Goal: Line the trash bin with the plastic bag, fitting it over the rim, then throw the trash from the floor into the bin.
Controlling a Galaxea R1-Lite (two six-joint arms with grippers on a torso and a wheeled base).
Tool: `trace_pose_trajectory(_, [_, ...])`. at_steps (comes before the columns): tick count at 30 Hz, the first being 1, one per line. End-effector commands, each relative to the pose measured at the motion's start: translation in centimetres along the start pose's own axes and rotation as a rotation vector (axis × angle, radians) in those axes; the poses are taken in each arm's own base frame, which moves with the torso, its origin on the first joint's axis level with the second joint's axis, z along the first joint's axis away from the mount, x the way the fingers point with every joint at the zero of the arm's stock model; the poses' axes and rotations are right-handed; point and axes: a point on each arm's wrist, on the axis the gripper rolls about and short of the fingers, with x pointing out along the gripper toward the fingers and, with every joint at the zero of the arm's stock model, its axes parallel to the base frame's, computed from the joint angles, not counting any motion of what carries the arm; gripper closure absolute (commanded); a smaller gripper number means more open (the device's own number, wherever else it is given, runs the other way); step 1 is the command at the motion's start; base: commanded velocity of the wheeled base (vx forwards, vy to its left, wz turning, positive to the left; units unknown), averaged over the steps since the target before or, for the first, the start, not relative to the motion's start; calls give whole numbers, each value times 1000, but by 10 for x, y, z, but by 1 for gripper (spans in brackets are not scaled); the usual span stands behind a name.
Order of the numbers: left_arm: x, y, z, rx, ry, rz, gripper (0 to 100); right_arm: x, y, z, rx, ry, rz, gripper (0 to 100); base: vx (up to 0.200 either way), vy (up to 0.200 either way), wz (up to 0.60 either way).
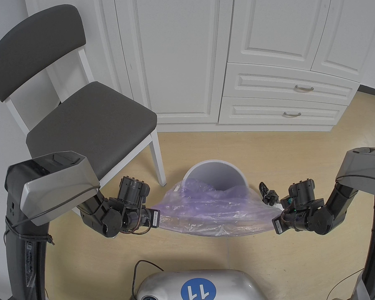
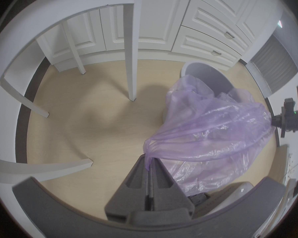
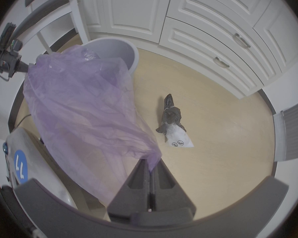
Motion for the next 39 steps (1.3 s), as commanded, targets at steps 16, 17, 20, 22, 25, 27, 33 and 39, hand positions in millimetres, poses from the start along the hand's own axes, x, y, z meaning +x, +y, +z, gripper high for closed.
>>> trace_pose_trajectory(16, [24, -7, 30, -194, -160, 60, 100, 37, 17, 18, 186, -148, -8, 100, 0, 0, 0])
trace_pose_trajectory(17, [24, -7, 30, -194, -163, 60, 100, 36, 16, 19, 191, -152, -11, 100, 0, 0, 0])
trace_pose_trajectory(20, [24, -7, 33, -197, -174, 57, 100, 35, 14, 20, 198, -158, -13, 100, 0, 0, 0])
trace_pose_trajectory(22, [24, -8, 34, -198, -187, 52, 100, 35, 14, 20, 200, -158, -13, 100, 0, 0, 0])
trace_pose_trajectory(25, [26, -10, 34, -196, -199, 46, 100, 40, 17, 20, 206, -170, -8, 100, 0, 0, 0])
trace_pose_trajectory(27, [29, -14, 33, -192, -203, 39, 100, 48, 22, 17, 228, -176, -5, 100, 0, 0, 0])
trace_pose_trajectory(33, [40, -17, 34, -205, -241, 91, 100, 52, 21, 20, 251, -203, -15, 100, 0, 0, 0])
trace_pose_trajectory(39, [40, -17, 34, -207, -244, 90, 100, 52, 19, 22, 259, -211, -20, 100, 0, 0, 0])
